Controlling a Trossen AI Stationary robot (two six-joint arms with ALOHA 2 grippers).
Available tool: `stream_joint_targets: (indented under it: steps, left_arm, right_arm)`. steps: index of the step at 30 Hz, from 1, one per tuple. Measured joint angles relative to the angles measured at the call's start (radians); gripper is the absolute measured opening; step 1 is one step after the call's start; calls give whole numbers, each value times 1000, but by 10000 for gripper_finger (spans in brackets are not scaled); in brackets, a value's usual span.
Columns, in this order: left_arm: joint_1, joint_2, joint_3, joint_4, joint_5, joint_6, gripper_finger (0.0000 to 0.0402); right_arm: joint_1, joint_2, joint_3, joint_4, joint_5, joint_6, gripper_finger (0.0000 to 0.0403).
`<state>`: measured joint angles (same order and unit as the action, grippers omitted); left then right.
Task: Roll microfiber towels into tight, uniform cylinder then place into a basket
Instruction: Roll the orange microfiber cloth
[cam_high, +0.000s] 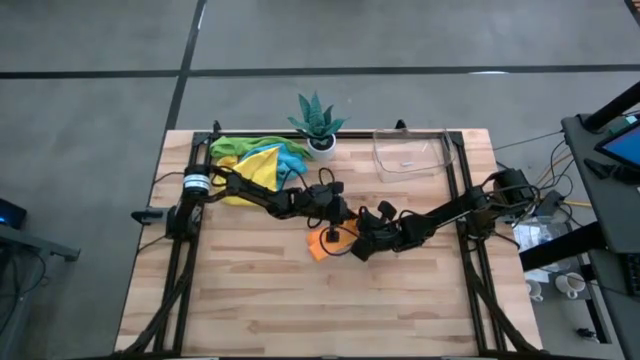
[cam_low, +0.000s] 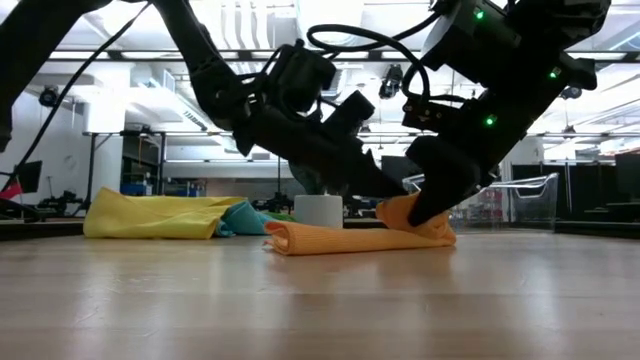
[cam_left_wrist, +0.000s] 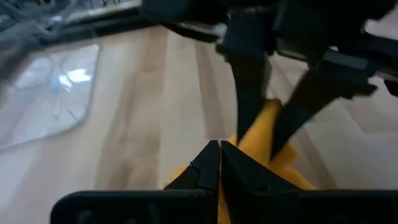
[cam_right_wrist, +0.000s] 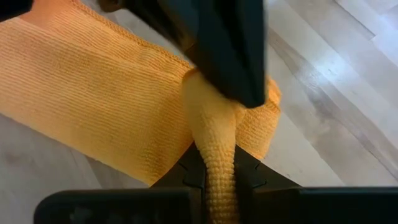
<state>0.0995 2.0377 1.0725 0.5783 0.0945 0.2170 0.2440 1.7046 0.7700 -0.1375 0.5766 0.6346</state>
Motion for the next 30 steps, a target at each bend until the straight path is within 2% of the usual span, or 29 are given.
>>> stream_joint_targets:
  steps: [9, 13, 18, 24, 27, 30]
  left_arm:
    - [-6, 52, -11, -9, 22, -27, 0]
    - [-8, 64, -31, -3, -34, -26, 0]
    - [-2, 65, -52, -2, -47, -26, 0]
    - [-1, 66, -62, 1, -52, -13, 0]
    - [-1, 67, -63, 7, -53, 0, 0]
    - [-1, 68, -64, 24, -53, 0, 0]
  right_arm:
    - [0, 1, -1, 7, -10, -17, 24]
    - [-1, 2, 5, 10, -17, -34, 32]
    - [-2, -43, 35, -4, -55, -61, 85]
    - [12, -173, 64, -218, -59, -78, 170]
    - [39, -234, 23, -233, 5, -28, 189]
    - [60, -244, -59, -196, 72, 50, 187]
